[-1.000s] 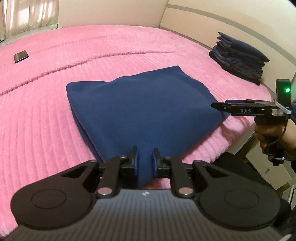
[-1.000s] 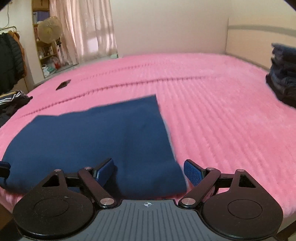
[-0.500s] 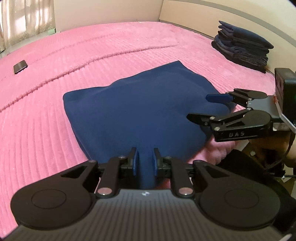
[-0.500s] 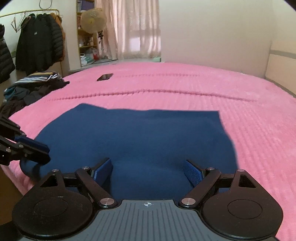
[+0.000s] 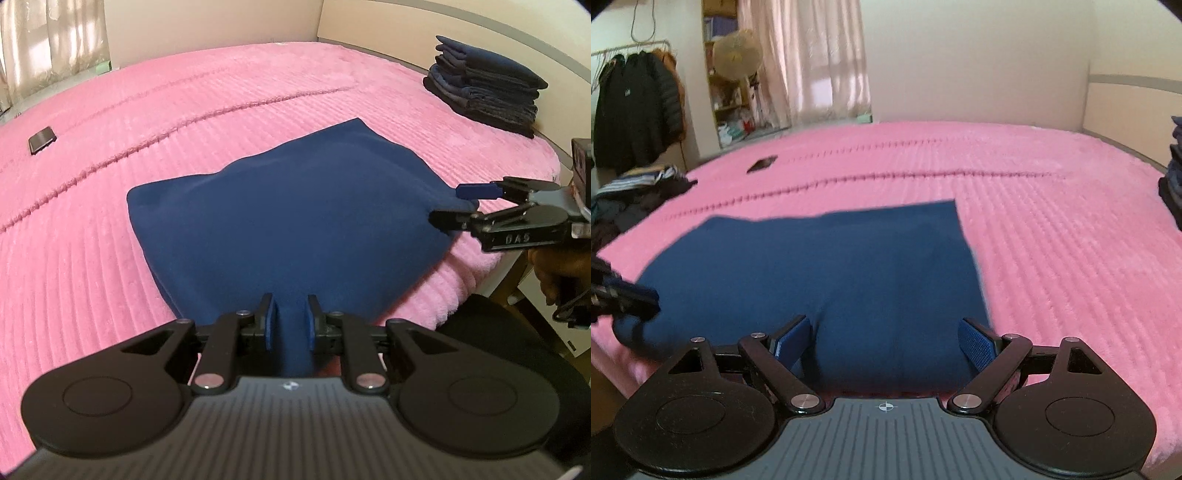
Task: Fold clothes
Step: 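Press the folded navy garment flat with the right gripper beside the left gripper, then grasp the folded navy garment's edge with the right gripper while the left gripper grips it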
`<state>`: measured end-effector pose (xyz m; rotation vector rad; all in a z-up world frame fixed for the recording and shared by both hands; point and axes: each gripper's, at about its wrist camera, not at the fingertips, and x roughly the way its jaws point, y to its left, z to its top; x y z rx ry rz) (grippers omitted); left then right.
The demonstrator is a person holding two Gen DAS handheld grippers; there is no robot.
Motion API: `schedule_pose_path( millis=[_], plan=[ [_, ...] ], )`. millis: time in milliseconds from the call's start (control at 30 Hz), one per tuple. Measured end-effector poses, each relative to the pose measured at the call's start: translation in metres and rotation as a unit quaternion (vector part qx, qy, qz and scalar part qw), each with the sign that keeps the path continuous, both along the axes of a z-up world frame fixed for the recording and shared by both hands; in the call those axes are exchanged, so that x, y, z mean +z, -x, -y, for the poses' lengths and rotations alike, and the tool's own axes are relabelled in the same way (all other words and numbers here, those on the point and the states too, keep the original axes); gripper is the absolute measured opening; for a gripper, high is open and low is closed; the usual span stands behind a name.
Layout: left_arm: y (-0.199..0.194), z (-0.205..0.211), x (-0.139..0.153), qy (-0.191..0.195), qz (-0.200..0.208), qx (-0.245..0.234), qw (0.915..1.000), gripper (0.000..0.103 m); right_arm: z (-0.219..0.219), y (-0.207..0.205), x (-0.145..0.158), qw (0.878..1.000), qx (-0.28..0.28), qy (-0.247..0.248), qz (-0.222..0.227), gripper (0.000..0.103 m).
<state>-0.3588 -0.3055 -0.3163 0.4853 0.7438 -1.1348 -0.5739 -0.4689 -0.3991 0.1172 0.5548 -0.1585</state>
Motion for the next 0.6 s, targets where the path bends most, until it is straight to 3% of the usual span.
schedule_pose_path(
  millis=[133,200,267,367,433,533,567,600],
  plan=[
    [0.012,-0.004,0.006,-0.008,0.049,-0.023,0.9985,0.019,-0.025,0.008,0.017,0.992,0.098,0.084,-0.001,0.085],
    [0.022,-0.006,0.008,-0.017,0.09,-0.045,0.9948,0.025,-0.042,0.011,0.017,0.978,0.151,0.142,-0.019,0.085],
    [0.034,-0.009,0.008,-0.031,0.143,-0.074,0.9864,0.028,-0.059,0.009,0.012,0.957,0.206,0.2,-0.045,0.085],
    [0.057,-0.008,0.001,-0.055,0.212,-0.132,0.9667,0.029,-0.08,0.004,0.004,0.925,0.264,0.264,-0.074,0.08],
    [0.071,-0.007,-0.006,-0.072,0.251,-0.171,0.9501,0.041,-0.09,-0.007,-0.004,0.904,0.284,0.305,-0.098,0.075],
    [0.088,-0.005,-0.021,-0.097,0.305,-0.205,0.9248,0.048,-0.1,-0.025,-0.015,0.878,0.298,0.354,-0.124,0.063],
    [0.092,-0.004,-0.025,-0.103,0.322,-0.211,0.9174,0.05,-0.101,-0.029,-0.016,0.875,0.3,0.359,-0.127,0.055],
    [0.094,-0.004,-0.03,-0.108,0.337,-0.213,0.9106,0.055,-0.102,-0.033,-0.016,0.873,0.302,0.361,-0.128,0.055]
  ],
)
